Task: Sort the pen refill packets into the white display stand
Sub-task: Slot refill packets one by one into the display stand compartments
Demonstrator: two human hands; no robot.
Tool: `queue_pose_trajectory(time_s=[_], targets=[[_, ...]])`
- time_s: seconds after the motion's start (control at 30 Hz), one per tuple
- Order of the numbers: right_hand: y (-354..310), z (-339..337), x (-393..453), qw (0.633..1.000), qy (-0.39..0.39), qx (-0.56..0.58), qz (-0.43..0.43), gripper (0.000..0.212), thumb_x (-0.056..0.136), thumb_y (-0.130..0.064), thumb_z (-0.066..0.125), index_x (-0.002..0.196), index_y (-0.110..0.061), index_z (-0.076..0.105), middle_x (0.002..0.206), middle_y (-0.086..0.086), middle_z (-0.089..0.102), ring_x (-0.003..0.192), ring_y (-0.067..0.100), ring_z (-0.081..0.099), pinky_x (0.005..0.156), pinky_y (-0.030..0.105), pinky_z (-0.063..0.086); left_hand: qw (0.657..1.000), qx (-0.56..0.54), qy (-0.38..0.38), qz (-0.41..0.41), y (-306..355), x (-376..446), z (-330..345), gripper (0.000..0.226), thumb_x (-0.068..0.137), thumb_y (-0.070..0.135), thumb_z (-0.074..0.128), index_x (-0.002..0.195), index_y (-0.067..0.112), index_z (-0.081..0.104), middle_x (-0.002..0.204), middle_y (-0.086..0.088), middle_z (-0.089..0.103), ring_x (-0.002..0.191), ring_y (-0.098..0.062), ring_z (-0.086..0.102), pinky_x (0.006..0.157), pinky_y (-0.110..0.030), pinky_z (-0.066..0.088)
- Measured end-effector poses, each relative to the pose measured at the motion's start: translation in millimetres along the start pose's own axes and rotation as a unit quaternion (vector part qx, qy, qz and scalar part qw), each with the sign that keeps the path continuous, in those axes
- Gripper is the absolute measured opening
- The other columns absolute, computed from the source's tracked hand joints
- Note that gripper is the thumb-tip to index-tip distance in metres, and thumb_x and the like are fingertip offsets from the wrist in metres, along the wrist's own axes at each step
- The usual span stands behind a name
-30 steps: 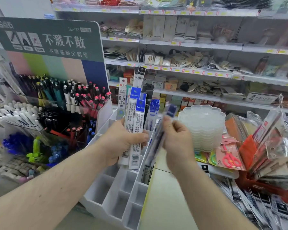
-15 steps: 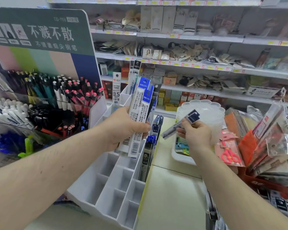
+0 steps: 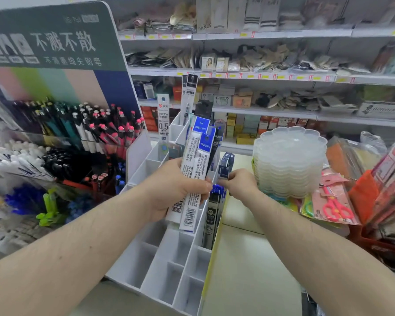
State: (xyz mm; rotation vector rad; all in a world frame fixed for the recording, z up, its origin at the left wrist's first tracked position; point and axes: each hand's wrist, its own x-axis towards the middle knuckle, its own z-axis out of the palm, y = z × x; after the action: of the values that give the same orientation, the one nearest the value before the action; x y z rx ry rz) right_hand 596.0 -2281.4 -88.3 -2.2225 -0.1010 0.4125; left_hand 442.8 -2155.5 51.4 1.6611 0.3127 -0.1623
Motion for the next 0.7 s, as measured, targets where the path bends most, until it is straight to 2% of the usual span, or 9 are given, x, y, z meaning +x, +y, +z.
queue_pose_trajectory(time_s=[0.1,0.23,0.33,0.4,0.43,0.5,0.57,0.63,0.7], targets=[[1.7,6.7,1.8,0.998,-0.021,-0.052,0.022,0.027,0.092,-0.018,0.067,0.066,-0.016,0.06,0.059,0.0,0.055,0.058,0.019,0.056,0.053,0.025,0.044,1.0,0.005,-0.007,-0.007,0.1,1.6,-0.3,0.018,0.084,-0.009,0.068,0.094,0.004,0.06,0.067,-0.004,0.069,0.059,-0.015,0.066,0.055,-0.024,0.054],[-1.5,3.5,-0.1,0.996,-0.028,-0.079,0.026,0.012,0.093,-0.009,0.059,0.091,-0.007,0.071,0.063,0.002,0.059,0.055,0.016,0.058,0.047,0.021,0.04,1.0,0.008,-0.021,-0.013,-0.8,2.4,-2.4,0.016,0.085,-0.004,0.069,0.093,0.006,0.06,0.068,-0.007,0.071,0.059,-0.016,0.067,0.056,-0.026,0.054],[-10.6,-16.8,-10.9,0.993,-0.043,-0.108,0.034,0.013,0.087,-0.014,0.069,0.098,-0.008,0.069,0.071,0.004,0.068,0.061,0.017,0.068,0.053,0.023,0.049,0.999,0.001,-0.033,-0.013,-2.7,2.0,-2.5,0.015,0.086,0.0,0.07,0.092,0.009,0.06,0.069,-0.006,0.072,0.059,-0.015,0.068,0.056,-0.025,0.054],[-20.9,-35.8,-24.9,0.994,0.004,-0.106,0.01,0.021,0.085,-0.022,0.074,0.103,-0.014,0.066,0.082,0.004,0.071,0.071,0.018,0.069,0.061,0.027,0.052,0.999,-0.005,-0.039,-0.01,-2.3,1.1,-2.1,0.016,0.086,0.003,0.071,0.092,0.012,0.059,0.069,-0.003,0.072,0.059,-0.013,0.068,0.054,-0.023,0.053],[-28.4,-44.3,-36.7,0.997,0.042,-0.062,-0.018,0.02,0.086,-0.023,0.073,0.103,-0.014,0.068,0.087,0.004,0.071,0.075,0.018,0.067,0.064,0.029,0.053,0.999,-0.004,-0.041,-0.007,-1.7,0.8,-2.2,0.017,0.086,0.004,0.071,0.093,0.013,0.059,0.069,-0.002,0.073,0.06,-0.012,0.069,0.054,-0.023,0.053],[-45.5,-57.4,-71.6,0.985,0.093,0.125,-0.07,0.009,0.09,-0.023,0.069,0.087,-0.015,0.07,0.079,0.002,0.068,0.065,0.014,0.061,0.055,0.025,0.049,0.999,-0.006,-0.042,-0.001,-1.3,1.9,-3.7,0.018,0.086,0.004,0.072,0.094,0.014,0.059,0.069,0.001,0.072,0.061,-0.011,0.069,0.055,-0.024,0.054],[-65.1,-61.7,-112.7,0.952,0.067,0.283,-0.098,0.017,0.092,-0.023,0.069,0.078,-0.014,0.068,0.063,-0.001,0.062,0.049,0.008,0.052,0.043,0.017,0.04,0.999,-0.001,-0.044,0.008,-2.3,4.8,-5.3,0.02,0.085,0.004,0.073,0.096,0.016,0.061,0.07,0.003,0.073,0.065,-0.012,0.07,0.06,-0.028,0.055],[-75.4,-54.6,-137.3,0.942,0.019,0.317,-0.113,0.02,0.088,-0.027,0.074,0.08,-0.01,0.066,0.061,-0.002,0.065,0.046,0.003,0.052,0.043,0.016,0.04,0.998,0.0,-0.051,0.02,-3.9,5.3,-5.2,0.023,0.084,0.002,0.073,0.1,0.016,0.064,0.074,0.003,0.073,0.069,-0.013,0.07,0.064,-0.031,0.055],[-79.4,-42.5,-145.7,0.951,0.009,0.285,-0.12,0.025,0.079,-0.029,0.082,0.083,-0.011,0.066,0.073,0.005,0.07,0.055,0.006,0.058,0.05,0.022,0.048,0.997,0.006,-0.069,0.033,-5.6,5.0,-4.0,0.029,0.082,-0.004,0.072,0.105,0.014,0.068,0.08,0.0,0.074,0.07,-0.012,0.07,0.064,-0.029,0.054]])
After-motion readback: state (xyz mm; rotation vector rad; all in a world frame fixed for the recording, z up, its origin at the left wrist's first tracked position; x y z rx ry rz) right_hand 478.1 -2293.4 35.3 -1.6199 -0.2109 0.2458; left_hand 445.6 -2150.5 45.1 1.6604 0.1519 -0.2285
